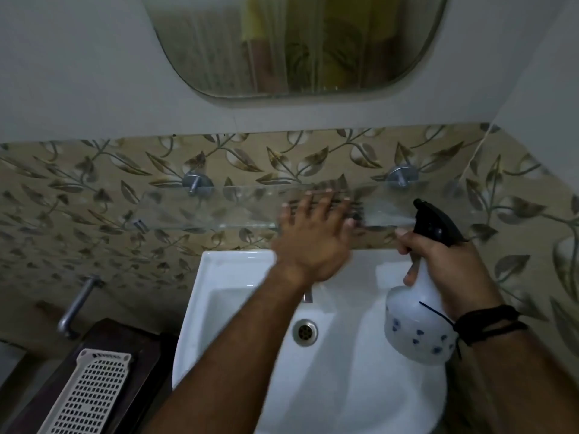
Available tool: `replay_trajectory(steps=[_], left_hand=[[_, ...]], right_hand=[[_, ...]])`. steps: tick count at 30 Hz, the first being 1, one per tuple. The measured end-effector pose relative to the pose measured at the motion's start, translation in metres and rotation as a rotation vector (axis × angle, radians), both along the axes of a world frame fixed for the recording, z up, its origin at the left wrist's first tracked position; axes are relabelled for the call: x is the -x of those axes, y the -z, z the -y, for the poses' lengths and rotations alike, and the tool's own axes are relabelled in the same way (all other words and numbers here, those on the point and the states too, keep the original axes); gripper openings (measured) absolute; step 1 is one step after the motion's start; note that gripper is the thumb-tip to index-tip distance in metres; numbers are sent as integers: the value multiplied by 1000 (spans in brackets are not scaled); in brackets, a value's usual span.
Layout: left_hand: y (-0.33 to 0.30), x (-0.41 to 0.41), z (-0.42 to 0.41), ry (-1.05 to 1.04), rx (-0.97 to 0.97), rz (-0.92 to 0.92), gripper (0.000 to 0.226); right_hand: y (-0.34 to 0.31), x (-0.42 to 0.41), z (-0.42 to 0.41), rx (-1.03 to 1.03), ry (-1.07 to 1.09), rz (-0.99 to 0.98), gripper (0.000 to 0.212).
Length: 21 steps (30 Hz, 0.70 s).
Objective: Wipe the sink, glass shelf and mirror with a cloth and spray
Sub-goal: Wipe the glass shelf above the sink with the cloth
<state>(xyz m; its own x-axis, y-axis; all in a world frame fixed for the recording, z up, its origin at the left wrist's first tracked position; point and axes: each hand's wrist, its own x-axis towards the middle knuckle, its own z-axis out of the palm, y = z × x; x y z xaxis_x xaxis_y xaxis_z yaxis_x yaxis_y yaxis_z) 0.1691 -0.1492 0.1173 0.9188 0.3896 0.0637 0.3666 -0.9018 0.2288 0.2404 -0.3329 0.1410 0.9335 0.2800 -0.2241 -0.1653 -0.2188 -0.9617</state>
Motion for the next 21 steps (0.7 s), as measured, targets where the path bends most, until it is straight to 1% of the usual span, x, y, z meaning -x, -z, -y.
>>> replay_trajectory(steps=[3,5,7,9,12,14,16,18,21], left_hand=[[1,42,-56,-196,-16,-16,68],[-2,68,-93,-318,30,-21,69],[-4,74,-107,-400,65,-34,66],[-4,60,-97,-413,49,-33,64],[-3,27,-54,-279,-30,-8,70],[-1,2,-17,-162,-48,5,65],[-1,-25,24,-56,-40,-2,61],[-1,-49,60,68,-1,-24,61],[2,-65,79,164,19,-20,58]], right_hand=[[2,1,-3,25,-26,-16,29],[4,3,-8,34,-57,-16,30],[5,5,-13,65,-83,-17,32],[6,5,-17,80,-98,-11,30],[7,3,-18,110,-96,12,27],[5,2,-14,109,-98,20,22],[3,-2,-5,107,-74,37,14],[1,-7,9,78,-17,40,16],[-8,-13,32,45,74,54,7]])
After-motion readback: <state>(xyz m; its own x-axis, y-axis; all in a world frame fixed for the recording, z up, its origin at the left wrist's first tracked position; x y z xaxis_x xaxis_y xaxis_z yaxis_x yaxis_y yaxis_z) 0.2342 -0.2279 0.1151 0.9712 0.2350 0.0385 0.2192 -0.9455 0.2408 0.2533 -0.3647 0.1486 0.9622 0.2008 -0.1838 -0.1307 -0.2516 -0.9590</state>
